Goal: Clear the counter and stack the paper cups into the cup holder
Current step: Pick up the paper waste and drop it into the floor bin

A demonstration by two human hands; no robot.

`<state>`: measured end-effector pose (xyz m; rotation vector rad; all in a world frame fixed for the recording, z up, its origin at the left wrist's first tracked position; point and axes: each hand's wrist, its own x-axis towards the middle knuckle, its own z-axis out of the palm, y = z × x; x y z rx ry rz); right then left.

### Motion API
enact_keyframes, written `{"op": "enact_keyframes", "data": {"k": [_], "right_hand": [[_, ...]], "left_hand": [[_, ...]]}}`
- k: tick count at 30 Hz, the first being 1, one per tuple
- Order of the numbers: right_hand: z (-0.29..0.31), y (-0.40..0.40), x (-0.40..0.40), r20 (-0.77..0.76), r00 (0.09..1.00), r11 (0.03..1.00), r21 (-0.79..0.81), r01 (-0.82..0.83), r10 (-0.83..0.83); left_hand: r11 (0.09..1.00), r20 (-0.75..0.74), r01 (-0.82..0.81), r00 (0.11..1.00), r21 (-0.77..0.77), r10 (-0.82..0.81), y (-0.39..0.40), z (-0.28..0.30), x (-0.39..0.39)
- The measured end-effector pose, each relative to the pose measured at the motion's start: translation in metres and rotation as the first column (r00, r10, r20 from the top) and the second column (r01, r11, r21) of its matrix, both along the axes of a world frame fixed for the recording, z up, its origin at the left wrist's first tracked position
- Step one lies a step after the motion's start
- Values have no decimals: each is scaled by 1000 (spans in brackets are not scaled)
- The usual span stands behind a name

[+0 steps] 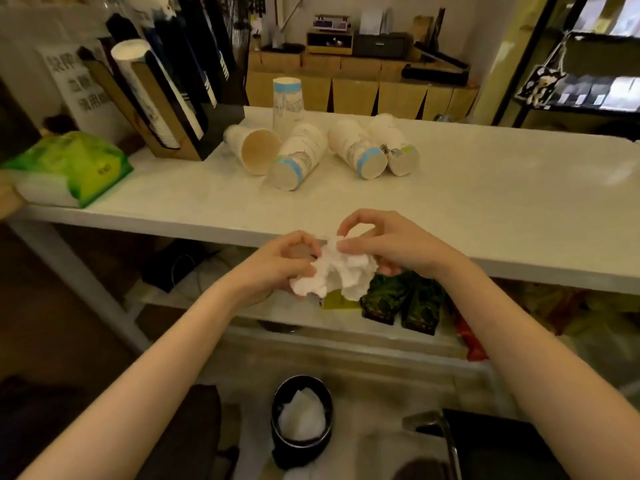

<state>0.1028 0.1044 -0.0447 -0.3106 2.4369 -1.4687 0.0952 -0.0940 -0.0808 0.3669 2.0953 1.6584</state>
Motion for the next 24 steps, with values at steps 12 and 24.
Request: {"op": "enact_keyframes", "data": {"k": [12, 24], "right_hand": [[-254, -44, 34, 459, 804, 847, -180, 500, -377], [-596, -56, 24, 642, 591, 775, 8, 632, -488]], "left_hand": [[928, 410, -336, 832, -162, 373, -59, -232, 50], [851, 484, -439, 700, -287, 525, -47, -526, 56]]}}
